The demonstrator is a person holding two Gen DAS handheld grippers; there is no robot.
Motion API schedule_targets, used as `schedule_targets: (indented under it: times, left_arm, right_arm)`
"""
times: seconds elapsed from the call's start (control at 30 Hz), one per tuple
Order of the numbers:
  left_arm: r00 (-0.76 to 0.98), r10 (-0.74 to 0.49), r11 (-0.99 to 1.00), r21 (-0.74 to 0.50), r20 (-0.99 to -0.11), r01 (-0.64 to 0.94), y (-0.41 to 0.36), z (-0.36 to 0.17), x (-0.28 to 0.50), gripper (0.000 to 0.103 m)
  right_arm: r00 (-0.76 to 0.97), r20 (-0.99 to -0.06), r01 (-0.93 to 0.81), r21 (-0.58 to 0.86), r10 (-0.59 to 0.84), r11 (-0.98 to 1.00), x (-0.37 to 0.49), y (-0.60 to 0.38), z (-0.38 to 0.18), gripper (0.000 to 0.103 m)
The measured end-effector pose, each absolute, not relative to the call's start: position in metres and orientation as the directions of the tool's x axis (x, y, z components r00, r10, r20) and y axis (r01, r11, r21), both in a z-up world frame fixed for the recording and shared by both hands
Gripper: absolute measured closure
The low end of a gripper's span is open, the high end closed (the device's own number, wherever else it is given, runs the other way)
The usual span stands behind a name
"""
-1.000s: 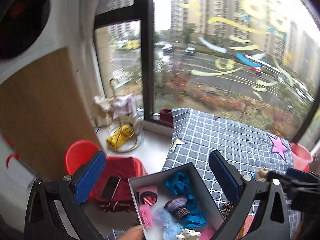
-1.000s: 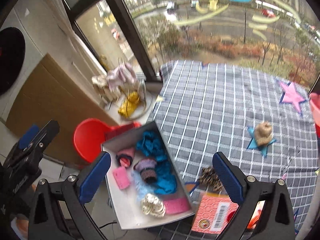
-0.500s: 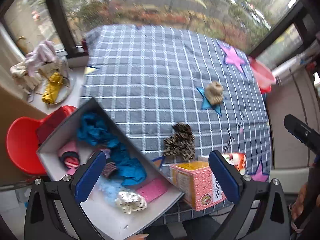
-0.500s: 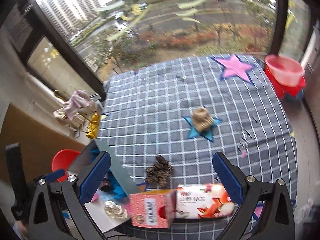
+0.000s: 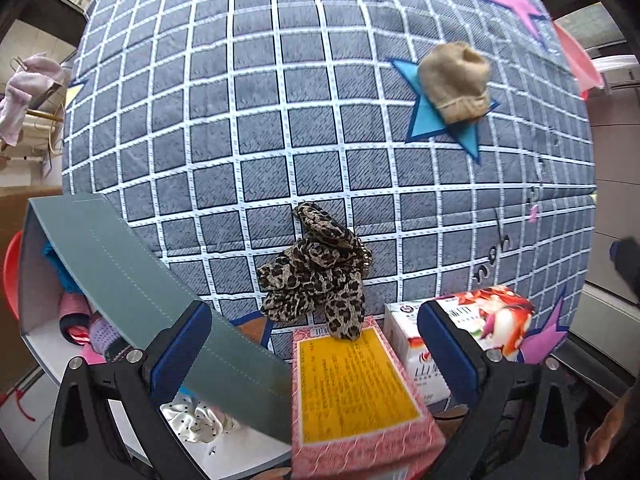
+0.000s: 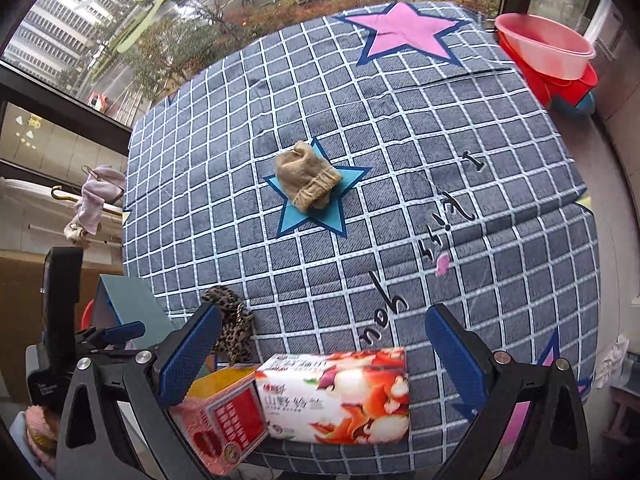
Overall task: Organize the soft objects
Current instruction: 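Grasp the leopard-print scrunchie with the left gripper while the right gripper grasps the beige mitten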
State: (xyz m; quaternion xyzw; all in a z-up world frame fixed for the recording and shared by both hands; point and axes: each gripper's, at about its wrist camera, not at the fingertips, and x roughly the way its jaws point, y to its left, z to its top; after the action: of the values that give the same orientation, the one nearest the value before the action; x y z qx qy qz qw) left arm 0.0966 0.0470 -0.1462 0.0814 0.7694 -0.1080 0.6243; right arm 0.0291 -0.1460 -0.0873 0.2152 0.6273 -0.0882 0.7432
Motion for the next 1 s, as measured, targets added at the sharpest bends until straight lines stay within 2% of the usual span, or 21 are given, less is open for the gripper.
schedule_targets:
  times: [0.2,0.57,0.7,0.87,0.93,0.97,1.0]
  left_arm:
    - [-0.288,0.078,0.975,0.013,-0.955,0.221,0.040,-0.183,0.105,0.000]
    - [-0.400,0.120,0.983,0.054,-0.908,0.174,0.030,-0.231,0.110,0.001]
    - [-0.440,0.142,0.984,0.077,-0.887,0.162,0.025,-0.249,0.110,0.007]
    - [-0.503,0.109,0.990,0.047,-0.858,0.134,0.011,-0.275,0.103,0.018]
    - [-0.522,0.124,0.986,0.045,-0.844,0.162,0.003,-0.281,0.098,0.024]
    - [-0.528,0.130,0.984,0.044,-0.839,0.172,-0.002,-0.283,0.096,0.028]
    - [-0.529,0.145,0.980,0.048,-0.836,0.192,-0.006,-0.285,0.094,0.030]
  right_arm:
    - [0.163,-0.973,0.381,0.214,0.163,0.900,0.076,-0.160,-0.124,0.000]
    - [0.108,-0.984,0.280,0.168,0.143,0.945,0.148,-0.161,-0.187,0.000]
    - [0.100,-0.987,0.240,0.150,0.129,0.959,0.162,-0.154,-0.204,0.000]
    - [0.087,-0.990,0.170,0.121,0.107,0.978,0.172,-0.141,-0.221,0.002]
    - [0.078,-0.993,0.136,0.102,0.092,0.985,0.173,-0.134,-0.224,0.023]
    - [0.061,-0.994,0.126,0.099,0.092,0.987,0.173,-0.132,-0.227,0.042]
    - [0.050,-0.996,0.120,0.082,0.076,0.989,0.172,-0.132,-0.228,0.048]
